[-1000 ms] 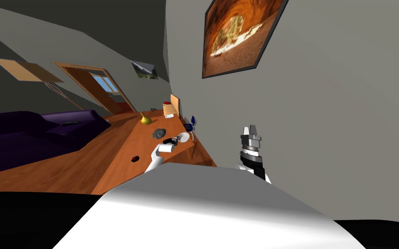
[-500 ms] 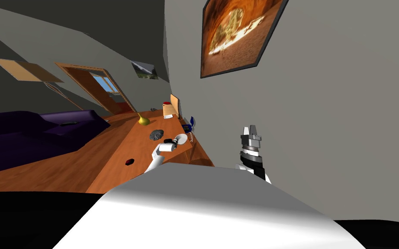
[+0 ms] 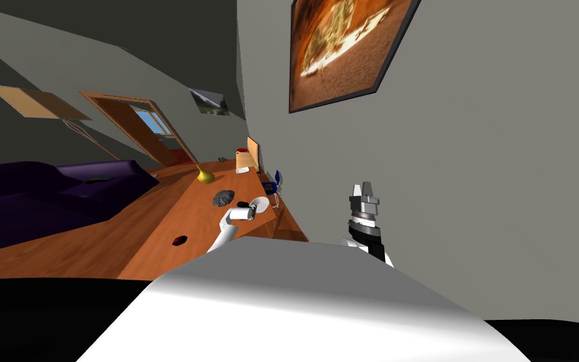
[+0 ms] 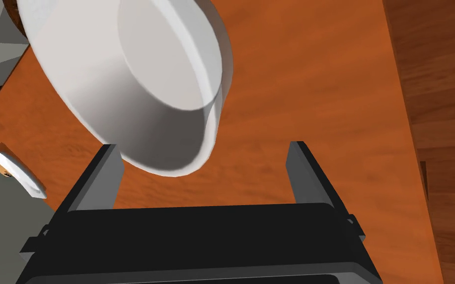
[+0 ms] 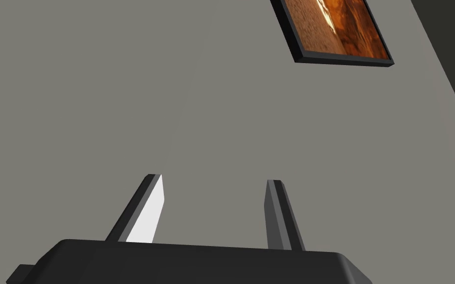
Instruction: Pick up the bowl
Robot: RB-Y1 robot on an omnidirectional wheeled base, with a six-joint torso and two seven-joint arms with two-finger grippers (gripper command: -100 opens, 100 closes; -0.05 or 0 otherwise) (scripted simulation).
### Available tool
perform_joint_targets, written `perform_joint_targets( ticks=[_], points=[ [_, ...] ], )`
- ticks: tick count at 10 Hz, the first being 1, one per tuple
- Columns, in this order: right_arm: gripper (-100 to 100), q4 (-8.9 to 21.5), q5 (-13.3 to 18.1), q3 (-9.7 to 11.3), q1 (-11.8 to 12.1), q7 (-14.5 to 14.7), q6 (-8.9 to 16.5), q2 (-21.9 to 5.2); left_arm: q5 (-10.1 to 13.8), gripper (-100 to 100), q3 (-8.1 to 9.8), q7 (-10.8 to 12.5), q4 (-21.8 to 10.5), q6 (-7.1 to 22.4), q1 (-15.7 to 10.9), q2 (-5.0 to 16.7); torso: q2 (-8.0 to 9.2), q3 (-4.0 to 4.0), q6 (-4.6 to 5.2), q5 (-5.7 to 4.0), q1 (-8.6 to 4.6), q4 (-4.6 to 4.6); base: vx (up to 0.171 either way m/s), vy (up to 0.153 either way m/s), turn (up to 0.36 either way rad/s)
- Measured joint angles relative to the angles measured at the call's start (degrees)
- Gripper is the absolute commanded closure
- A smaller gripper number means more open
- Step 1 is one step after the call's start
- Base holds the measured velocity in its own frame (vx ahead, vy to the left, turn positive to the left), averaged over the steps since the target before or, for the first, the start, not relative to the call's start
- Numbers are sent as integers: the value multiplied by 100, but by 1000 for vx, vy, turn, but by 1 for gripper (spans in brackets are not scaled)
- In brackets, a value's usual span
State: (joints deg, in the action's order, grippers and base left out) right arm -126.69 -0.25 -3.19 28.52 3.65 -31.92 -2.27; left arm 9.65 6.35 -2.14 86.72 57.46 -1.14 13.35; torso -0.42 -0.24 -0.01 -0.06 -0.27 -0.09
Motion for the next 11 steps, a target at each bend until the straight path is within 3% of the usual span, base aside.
perform_joint_targets(
  ticks=[5,6,7,11],
  points=[
    [0,0,0,-1,0,0,0,-1,-24,-100,99,-27,-389,571,-118,47,10,5,-1,5,27,2,82,-21,3],
    [0,0,0,-1,-1,0,0,-1,-22,0,102,-29,-403,590,-121,50,23,12,-1,6,29,4,7,0,0],
    [0,0,0,-1,-1,0,0,-1,-23,-100,101,-29,-401,588,-121,50,34,19,-1,6,29,7,23,8,-10],
    [0,0,0,-1,-1,0,0,-1,-84,-100,63,-22,-830,175,-151,-15,31,17,-1,8,37,6,23,15,-7]
  ],
)
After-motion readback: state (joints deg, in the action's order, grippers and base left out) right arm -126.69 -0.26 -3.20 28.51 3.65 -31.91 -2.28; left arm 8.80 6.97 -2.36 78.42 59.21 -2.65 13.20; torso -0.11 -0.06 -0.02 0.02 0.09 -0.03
